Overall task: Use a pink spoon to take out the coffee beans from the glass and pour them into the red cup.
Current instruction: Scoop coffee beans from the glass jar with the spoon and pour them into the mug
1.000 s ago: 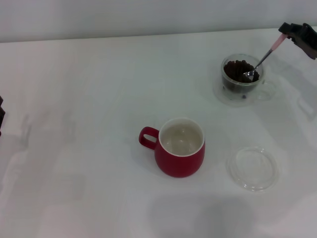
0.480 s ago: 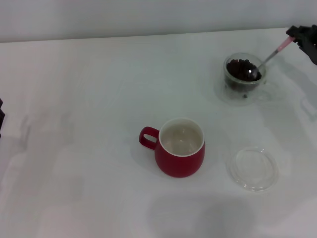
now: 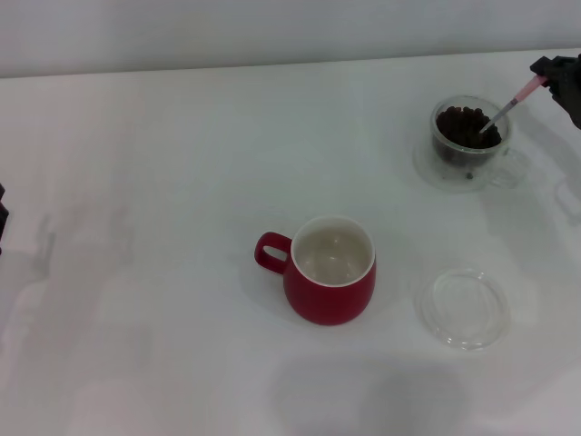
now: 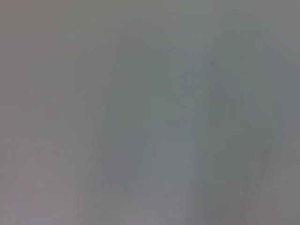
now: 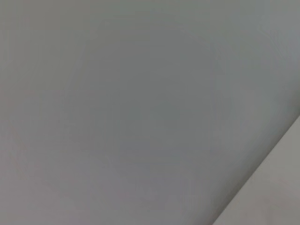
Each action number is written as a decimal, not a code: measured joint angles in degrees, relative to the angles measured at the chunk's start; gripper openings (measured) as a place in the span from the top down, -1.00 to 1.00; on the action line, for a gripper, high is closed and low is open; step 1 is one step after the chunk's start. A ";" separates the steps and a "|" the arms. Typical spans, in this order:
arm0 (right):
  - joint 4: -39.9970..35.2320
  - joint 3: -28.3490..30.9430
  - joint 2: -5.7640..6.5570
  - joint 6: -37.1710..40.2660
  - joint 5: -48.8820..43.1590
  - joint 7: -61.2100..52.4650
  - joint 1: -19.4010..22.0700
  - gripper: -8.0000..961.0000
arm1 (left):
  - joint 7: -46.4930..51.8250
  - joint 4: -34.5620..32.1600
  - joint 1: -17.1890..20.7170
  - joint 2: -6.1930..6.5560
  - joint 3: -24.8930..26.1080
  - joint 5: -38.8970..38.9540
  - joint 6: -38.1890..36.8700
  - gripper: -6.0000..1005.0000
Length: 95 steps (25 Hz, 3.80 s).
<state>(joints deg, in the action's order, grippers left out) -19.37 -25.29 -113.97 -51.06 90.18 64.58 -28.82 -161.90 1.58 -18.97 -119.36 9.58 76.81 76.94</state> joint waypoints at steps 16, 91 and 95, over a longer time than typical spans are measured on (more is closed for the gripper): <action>-0.57 0.11 0.16 -1.15 1.46 -1.79 0.43 0.67 | 0.00 0.09 0.08 -0.09 0.00 0.00 0.37 0.03; 0.13 -12.70 -2.22 -24.27 4.31 0.23 2.16 0.67 | 0.00 0.08 0.22 -0.18 -0.43 -0.38 0.37 0.03; 1.52 -13.65 -2.22 -25.05 4.99 1.58 1.92 0.67 | 0.00 0.09 0.26 -0.18 -0.44 -0.42 0.38 0.03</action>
<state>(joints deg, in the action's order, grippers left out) -17.85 -38.95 -116.20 -76.11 95.17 66.16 -26.90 -161.90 1.67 -18.72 -119.53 9.14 76.39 77.32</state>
